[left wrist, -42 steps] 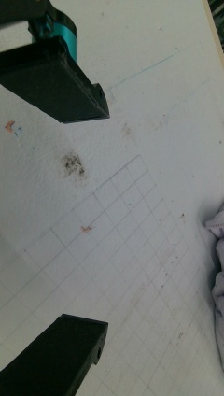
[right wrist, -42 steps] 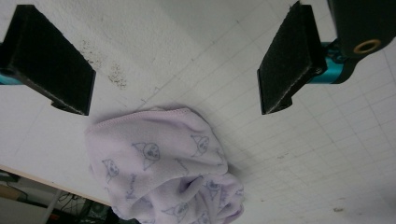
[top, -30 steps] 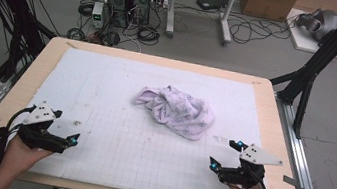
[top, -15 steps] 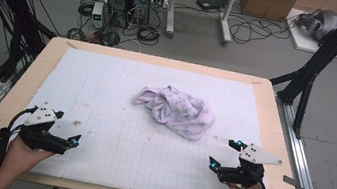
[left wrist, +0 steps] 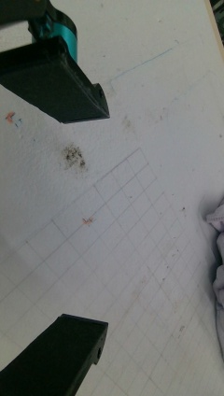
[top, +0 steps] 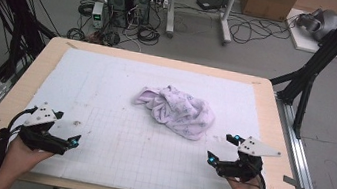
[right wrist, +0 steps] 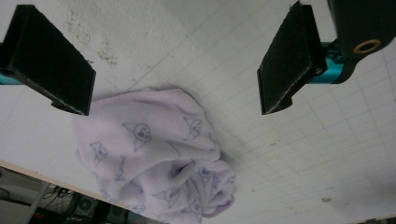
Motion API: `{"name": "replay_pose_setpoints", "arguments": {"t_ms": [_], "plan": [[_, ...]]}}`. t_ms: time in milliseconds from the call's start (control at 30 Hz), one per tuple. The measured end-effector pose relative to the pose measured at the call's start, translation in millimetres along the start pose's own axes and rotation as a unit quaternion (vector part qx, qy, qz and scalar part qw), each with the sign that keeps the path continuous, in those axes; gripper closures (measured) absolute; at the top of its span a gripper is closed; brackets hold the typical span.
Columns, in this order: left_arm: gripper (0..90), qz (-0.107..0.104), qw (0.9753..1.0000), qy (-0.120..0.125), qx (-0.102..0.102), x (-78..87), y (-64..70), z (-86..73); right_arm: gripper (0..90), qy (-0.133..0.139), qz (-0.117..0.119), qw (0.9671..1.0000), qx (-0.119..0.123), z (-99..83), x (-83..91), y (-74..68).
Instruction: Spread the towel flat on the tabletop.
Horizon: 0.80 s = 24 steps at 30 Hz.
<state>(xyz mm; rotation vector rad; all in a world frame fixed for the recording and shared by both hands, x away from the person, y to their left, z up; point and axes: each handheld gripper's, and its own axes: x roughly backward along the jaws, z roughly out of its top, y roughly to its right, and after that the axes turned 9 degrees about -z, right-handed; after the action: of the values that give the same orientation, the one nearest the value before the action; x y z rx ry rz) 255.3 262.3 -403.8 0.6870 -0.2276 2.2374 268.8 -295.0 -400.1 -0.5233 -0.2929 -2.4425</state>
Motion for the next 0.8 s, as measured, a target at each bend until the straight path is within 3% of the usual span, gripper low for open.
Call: {"name": "replay_pose_setpoints", "arguments": {"t_ms": [167,467,800], "plan": [[1.8,0.002,1.0000,-0.001,-0.002,0.4,-0.7,-0.1,10.5,0.010,0.009,0.9999,0.004,11.0,-5.6,2.3],[1.8,0.004,1.0000,0.000,0.001,0.9,-1.7,-0.4,10.5,0.002,0.019,0.9998,0.005,30.1,-20.0,7.7],[1.8,0.004,1.0000,-0.001,0.000,1.2,-2.7,-0.3,10.6,0.004,0.035,0.9993,0.011,64.7,-43.5,13.8]]}}
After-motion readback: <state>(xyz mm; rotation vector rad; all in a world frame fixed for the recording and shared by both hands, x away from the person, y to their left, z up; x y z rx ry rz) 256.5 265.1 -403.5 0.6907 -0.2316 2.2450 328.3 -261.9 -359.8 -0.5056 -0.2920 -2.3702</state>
